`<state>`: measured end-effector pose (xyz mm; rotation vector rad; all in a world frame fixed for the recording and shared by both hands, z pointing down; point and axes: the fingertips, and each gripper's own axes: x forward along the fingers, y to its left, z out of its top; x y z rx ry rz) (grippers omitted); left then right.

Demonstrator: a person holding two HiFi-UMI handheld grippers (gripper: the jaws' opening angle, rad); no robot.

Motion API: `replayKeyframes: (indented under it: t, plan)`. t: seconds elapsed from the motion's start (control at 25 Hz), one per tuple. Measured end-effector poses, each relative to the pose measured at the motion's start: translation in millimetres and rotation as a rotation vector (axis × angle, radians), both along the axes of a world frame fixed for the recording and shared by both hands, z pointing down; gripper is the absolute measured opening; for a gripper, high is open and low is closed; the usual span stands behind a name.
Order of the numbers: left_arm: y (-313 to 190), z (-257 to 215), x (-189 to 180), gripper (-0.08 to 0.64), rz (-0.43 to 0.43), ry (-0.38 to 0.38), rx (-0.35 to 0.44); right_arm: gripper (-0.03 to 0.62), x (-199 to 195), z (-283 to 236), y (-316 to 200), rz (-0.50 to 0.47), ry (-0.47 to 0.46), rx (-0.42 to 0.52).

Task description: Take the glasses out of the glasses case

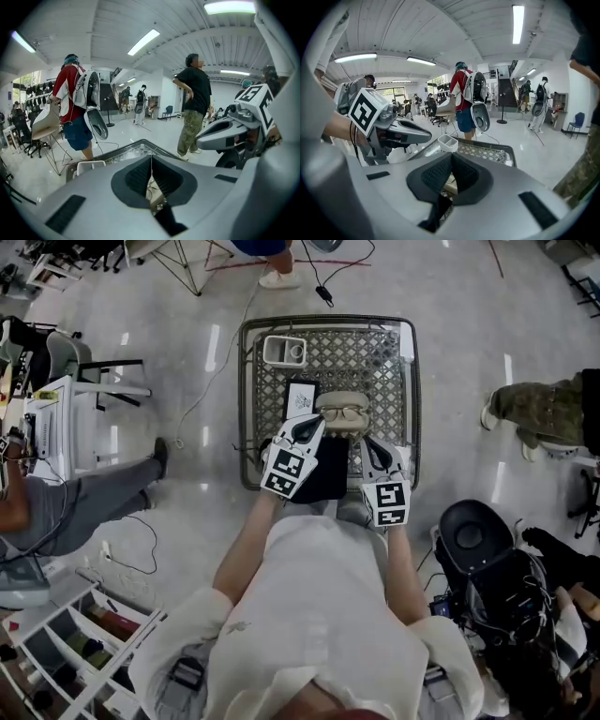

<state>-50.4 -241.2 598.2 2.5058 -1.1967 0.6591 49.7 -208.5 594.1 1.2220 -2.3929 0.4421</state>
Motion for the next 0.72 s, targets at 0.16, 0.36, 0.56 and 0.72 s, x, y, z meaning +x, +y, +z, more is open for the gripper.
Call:
replayKeyframes:
  t: [0.16, 0.36, 0.56, 0.72]
  plan:
    - [-8.6, 23.7, 6.9, 0.018, 0.015, -0.041, -0.033, 0.008, -0.3, 19.6, -5.5, -0.039, -0.007, -0.036]
    - [-12.9, 56.9, 8.8, 0.026, 0.055, -0.110, -0.084, 0.008, -7.9, 40.8, -7.8, -0.073, -0.020, -0.074]
    - [-20.1, 82.9, 11.5, 0.038, 0.091, -0.154, -0.119, 0.008, -14.6, 58.0, -10.7, -0.093, -0.036, -0.119]
    - [-24.6, 103.5, 14.8, 0.043, 0.128, -0.195, -0.145, 0.008, -14.9, 72.6, -14.4, -0.084, -0.046, -0.148]
